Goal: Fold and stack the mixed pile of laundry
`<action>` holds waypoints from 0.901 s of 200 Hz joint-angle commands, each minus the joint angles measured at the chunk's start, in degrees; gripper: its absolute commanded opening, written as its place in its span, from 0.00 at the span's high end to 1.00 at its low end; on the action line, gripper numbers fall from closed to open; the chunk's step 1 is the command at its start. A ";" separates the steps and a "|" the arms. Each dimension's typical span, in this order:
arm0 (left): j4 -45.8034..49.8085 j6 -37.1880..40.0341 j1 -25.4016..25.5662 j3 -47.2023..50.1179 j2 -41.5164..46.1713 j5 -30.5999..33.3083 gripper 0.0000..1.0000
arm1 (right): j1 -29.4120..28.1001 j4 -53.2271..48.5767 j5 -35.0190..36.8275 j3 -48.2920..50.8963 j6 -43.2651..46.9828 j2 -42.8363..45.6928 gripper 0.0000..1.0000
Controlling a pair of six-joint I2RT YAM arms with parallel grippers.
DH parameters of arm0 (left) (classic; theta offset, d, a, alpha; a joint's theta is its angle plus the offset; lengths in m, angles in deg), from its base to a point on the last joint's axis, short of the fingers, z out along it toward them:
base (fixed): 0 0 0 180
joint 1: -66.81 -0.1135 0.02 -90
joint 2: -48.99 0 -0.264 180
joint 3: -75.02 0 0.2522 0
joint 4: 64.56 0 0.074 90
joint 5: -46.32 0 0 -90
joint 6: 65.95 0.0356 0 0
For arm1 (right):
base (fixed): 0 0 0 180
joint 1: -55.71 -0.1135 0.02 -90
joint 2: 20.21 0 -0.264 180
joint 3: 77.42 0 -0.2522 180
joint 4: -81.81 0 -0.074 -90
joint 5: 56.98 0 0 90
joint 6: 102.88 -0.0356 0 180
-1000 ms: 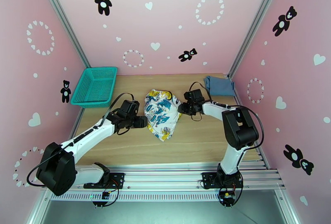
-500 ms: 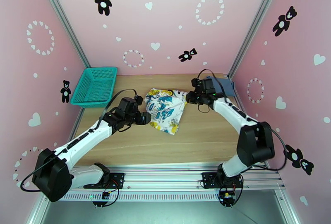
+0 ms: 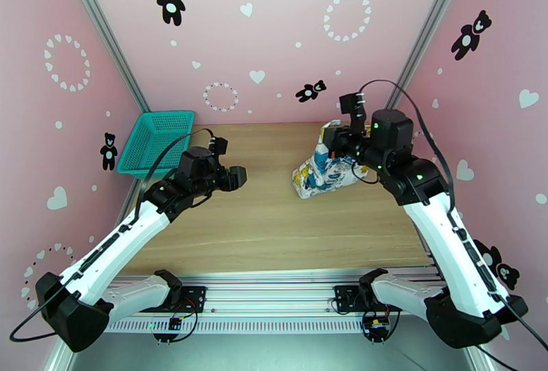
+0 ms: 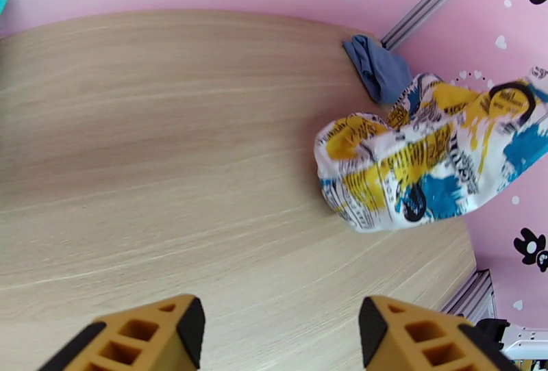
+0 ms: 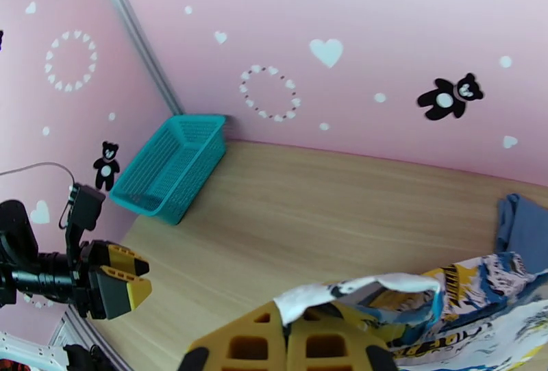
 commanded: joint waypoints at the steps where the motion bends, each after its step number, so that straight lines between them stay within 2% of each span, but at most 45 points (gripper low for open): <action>1: 4.53 -1.17 -2.16 1.80 1.41 2.84 0.34 | -8.82 -0.04 3.34 5.24 -2.59 -5.15 1.00; 25: 4.19 -1.41 -3.65 4.73 2.23 2.23 0.34 | -16.04 4.53 2.60 9.54 -5.81 -12.00 1.00; 44: 3.38 -1.42 -4.01 6.10 1.14 1.12 0.34 | -20.96 6.51 0.56 8.99 -6.45 -19.14 1.00; 63: 2.54 -1.74 -4.05 6.75 -0.20 0.65 0.33 | -22.68 5.91 -4.65 6.51 -7.52 -24.18 0.66; 78: 2.10 -1.70 -4.01 7.00 -1.10 0.94 0.33 | -22.52 4.92 -3.49 6.86 -7.45 -23.14 0.50; 90: 1.68 -1.70 -4.01 7.06 -1.87 0.82 0.33 | -21.64 2.19 -1.71 6.81 -6.22 -21.06 0.43; 114: 1.20 -0.29 -2.92 5.59 -5.24 0.30 0.33 | -15.36 -3.51 -1.31 8.65 -4.30 -15.93 0.38; 141: -0.78 2.86 0.36 1.70 -12.63 -0.15 0.30 | -3.10 -7.64 -0.10 13.62 -2.37 -10.27 0.30; 180: -6.30 9.79 4.06 -9.13 -27.82 -4.60 0.25 | 16.35 -7.51 2.12 17.53 -0.18 -13.43 0.25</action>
